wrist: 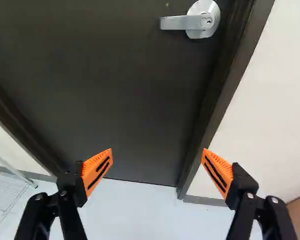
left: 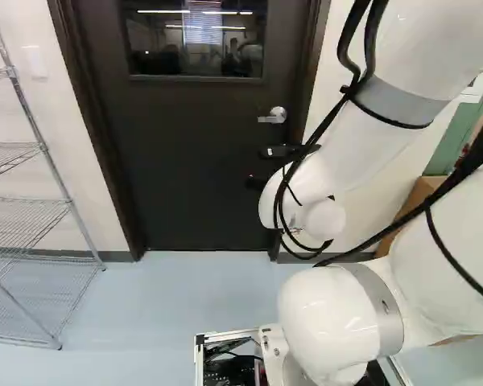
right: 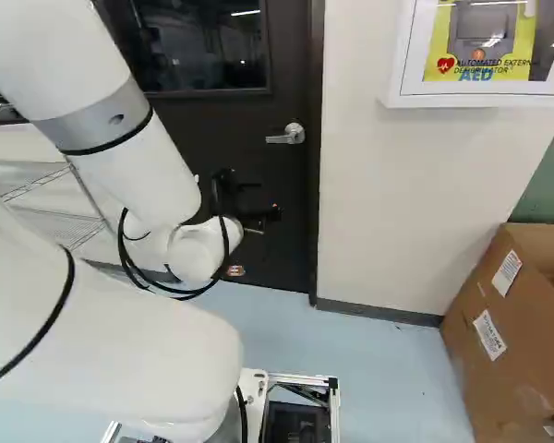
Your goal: Open the door and move inside
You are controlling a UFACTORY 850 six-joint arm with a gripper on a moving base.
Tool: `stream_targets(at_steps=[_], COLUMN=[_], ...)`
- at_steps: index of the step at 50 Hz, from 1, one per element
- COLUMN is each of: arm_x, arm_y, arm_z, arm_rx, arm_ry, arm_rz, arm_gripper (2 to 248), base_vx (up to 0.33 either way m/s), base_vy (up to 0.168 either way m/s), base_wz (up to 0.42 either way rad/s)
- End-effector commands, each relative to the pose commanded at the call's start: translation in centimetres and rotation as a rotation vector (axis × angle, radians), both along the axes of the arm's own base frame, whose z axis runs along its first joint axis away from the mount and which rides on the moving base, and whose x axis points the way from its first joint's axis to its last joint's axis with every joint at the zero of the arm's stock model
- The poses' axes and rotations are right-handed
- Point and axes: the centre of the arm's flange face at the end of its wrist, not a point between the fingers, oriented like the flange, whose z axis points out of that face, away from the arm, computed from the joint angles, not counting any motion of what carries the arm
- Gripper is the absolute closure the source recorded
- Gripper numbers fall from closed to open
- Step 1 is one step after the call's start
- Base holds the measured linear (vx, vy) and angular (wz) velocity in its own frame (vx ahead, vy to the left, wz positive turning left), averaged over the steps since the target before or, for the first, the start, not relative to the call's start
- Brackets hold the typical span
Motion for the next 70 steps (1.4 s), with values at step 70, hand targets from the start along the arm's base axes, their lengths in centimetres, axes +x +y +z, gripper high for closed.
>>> stream_targets(at_steps=[70], arm_x=[0.0], arm_y=[0.0], arm_z=[0.0], arm_rx=[0.0], arm_ry=[0.0], arm_rz=[0.0], arm_gripper=[3], base_vx=[0.06], base_vy=[0.101], base_wz=[-0.146])
